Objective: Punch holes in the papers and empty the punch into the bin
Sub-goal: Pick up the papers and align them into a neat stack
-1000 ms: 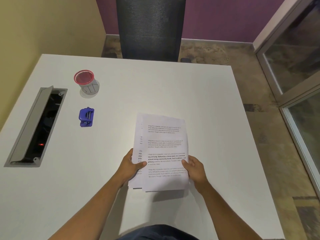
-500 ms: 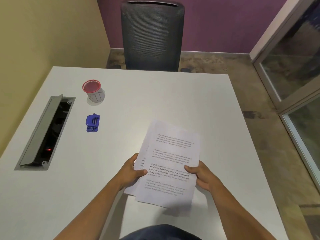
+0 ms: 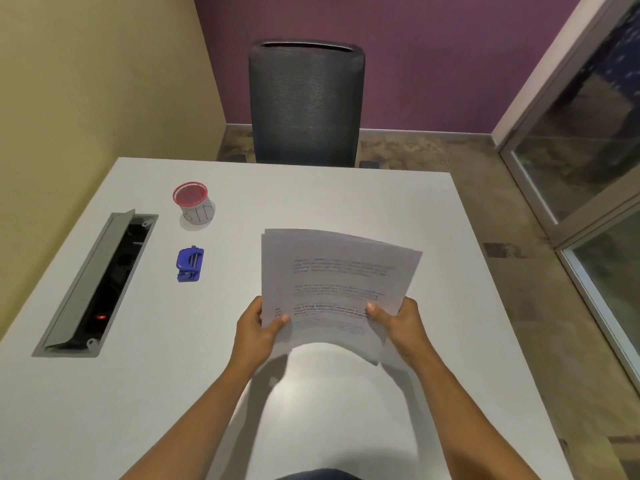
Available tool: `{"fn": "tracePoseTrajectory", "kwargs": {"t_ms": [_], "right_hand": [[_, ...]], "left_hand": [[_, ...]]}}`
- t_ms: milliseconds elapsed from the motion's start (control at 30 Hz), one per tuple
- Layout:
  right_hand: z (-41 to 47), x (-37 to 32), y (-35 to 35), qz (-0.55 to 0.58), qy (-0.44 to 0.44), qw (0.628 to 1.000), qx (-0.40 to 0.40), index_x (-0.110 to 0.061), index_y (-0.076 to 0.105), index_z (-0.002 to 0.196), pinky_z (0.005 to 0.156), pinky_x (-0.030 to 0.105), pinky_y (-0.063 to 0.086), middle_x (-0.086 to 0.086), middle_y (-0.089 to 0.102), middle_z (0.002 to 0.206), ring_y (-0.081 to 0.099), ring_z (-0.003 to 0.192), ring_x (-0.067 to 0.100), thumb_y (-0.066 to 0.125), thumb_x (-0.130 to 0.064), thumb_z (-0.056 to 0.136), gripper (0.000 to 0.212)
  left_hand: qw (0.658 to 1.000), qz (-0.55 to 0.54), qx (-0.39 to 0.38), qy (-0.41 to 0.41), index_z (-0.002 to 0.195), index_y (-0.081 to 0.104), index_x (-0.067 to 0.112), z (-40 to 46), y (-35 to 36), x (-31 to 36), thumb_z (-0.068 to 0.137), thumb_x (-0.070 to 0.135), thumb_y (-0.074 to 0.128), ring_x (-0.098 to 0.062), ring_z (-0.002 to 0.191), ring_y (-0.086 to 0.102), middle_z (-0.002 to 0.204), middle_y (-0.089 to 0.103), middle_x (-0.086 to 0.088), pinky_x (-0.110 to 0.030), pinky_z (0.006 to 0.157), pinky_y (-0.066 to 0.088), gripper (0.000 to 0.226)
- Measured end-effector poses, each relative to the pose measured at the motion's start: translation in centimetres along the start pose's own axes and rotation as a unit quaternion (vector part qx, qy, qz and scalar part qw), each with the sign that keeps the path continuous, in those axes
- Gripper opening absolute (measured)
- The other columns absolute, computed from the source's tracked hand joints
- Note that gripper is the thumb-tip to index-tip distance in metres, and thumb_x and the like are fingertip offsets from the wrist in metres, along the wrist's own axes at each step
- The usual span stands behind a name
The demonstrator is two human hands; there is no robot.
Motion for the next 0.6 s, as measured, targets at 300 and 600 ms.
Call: {"fn": "tracePoseTrajectory", "kwargs": {"t_ms": [300, 600], "right_hand": [[-0.5, 0.8, 0.4, -0.010, 0.010, 1.000, -0.012, -0.022, 0.066, 0.114, 0.086, 0.029, 0.056, 0.000, 0.074, 0.110, 0.070, 0.102, 0.015, 0.080, -0.010, 0.080, 0.038], [-0.8, 1.6, -0.4, -0.033, 0.002, 0.997, 0.064, -0.025, 0.066, 0.102, 0.068, 0.011, 0.052, -0.008, 0.072, 0.100, 0.069, 0.090, 0.008, 0.069, -0.004, 0.088, 0.025]], "left_hand": [[0.998, -0.056, 0.005, 0.040, 0.114, 0.053, 0.039, 0.0, 0.7, 2.6, 0.078, 0.011, 0.081, -0.011, 0.100, 0.068, 0.110, 0.070, 0.006, -0.032, 0.087, 0.055, 0.054], [0.998, -0.042, 0.002, 0.057, 0.107, 0.060, 0.036, -0.1, 2.0, 3.7, 0.085, 0.012, 0.074, -0.005, 0.097, 0.067, 0.106, 0.070, 0.009, -0.033, 0.088, 0.055, 0.036]]}}
Point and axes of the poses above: each hand's wrist, its own z-axis towards the middle knuckle, its own y-axis out of the palm, x = y × z, the point moved 9 cm from there along z, towards the middle knuckle
